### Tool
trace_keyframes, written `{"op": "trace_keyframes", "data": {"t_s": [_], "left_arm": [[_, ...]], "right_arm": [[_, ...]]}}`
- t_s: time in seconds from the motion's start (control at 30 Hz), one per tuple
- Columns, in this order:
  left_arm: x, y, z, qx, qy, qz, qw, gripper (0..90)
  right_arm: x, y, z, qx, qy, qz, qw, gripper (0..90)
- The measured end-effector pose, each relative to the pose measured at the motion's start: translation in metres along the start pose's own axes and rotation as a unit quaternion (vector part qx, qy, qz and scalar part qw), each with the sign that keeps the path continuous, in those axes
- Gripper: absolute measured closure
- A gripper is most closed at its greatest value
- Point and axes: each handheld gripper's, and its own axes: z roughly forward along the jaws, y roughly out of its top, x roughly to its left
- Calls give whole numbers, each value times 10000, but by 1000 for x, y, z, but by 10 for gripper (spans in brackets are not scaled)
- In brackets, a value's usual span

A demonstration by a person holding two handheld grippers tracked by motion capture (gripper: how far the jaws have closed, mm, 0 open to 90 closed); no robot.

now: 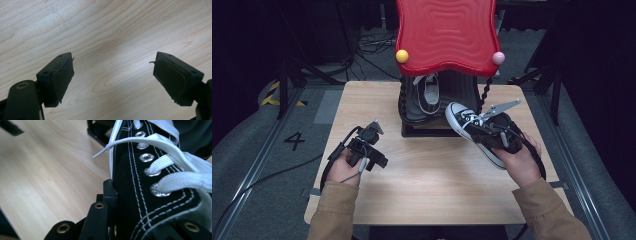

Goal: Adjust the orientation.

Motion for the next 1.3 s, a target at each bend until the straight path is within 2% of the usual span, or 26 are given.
{"op": "trace_keyframes", "data": {"t_s": [0.33, 0.43, 0.53, 0.77, 0.8, 0.87, 0.97, 1.07, 1.13, 1.2, 1.3], "left_arm": [[7, -10, -1, -5, 24, -137, 9999, 171], [9, -12, -3, -24, 24, -165, 9999, 171], [10, -14, -4, -40, 25, -190, 9998, 171], [13, -18, -4, -31, 23, -218, 9998, 170], [14, -18, -4, -35, 27, -218, 9998, 171], [15, -20, -5, -42, 21, -238, 9997, 171], [16, -21, -5, -60, 13, -284, 9996, 171], [17, -23, -5, -53, 19, -287, 9996, 171], [17, -24, -5, -58, 7, -307, 9995, 171], [18, -24, -6, -76, 30, -300, 9995, 171], [17, -25, -7, -104, 32, -321, 9994, 170]], "right_arm": [[-17, 32, 13, -81, -436, 171, 9989, 859], [-18, 38, 17, -113, -492, 216, 9985, 859], [-19, 51, 28, -219, -679, 312, 9970, 859], [-17, 70, 43, -338, -919, 430, 9943, 858], [-16, 76, 49, -391, -1061, 441, 9926, 858], [-15, 78, 51, -409, -1124, 426, 9919, 858], [-15, 86, 60, -571, -1406, 501, 9871, 857], [-19, 90, 67, -695, -1545, 620, 9836, 852], [-18, 91, 73, -665, -1649, 597, 9823, 841], [-15, 93, 80, -592, -1675, 555, 9825, 818], [-16, 94, 86, -501, -1522, 700, 9846, 810]]}}
